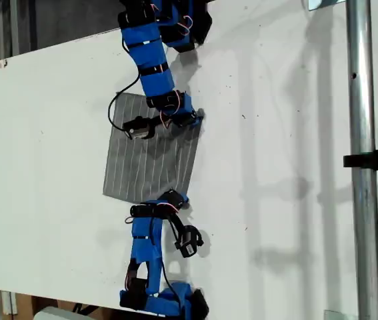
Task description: Grasp corners of a towel and fold twice.
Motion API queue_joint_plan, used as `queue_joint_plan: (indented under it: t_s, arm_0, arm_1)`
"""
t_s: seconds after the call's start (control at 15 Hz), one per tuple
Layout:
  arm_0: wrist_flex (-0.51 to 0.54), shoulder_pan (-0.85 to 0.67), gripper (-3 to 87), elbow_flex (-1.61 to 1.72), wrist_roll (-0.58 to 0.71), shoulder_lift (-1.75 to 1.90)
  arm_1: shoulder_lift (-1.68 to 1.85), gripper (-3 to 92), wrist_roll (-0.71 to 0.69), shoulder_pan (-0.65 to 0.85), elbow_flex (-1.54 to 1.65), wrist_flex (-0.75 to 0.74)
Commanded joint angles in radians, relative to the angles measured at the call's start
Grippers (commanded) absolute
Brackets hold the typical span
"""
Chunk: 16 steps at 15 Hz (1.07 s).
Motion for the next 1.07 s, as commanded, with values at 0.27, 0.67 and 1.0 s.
queue_joint_plan:
  t_s: [0.27,0.67,1.0]
  arm_0:
    - [0.187,0.124,2.2,-0.049,-0.081,0.206]
    - [0.247,0.133,0.8,-0.074,-0.150,0.268]
    - [0.109,-0.204,-2.1,-0.160,0.210,0.232]
  arm_1:
    - [0.239,-0.2,0.106,-0.272,-0.072,0.031]
    - [0.072,-0.2,0.156,-0.299,-0.344,0.272]
    - [0.291,-0.2,0.253,0.043,-0.216,0.692]
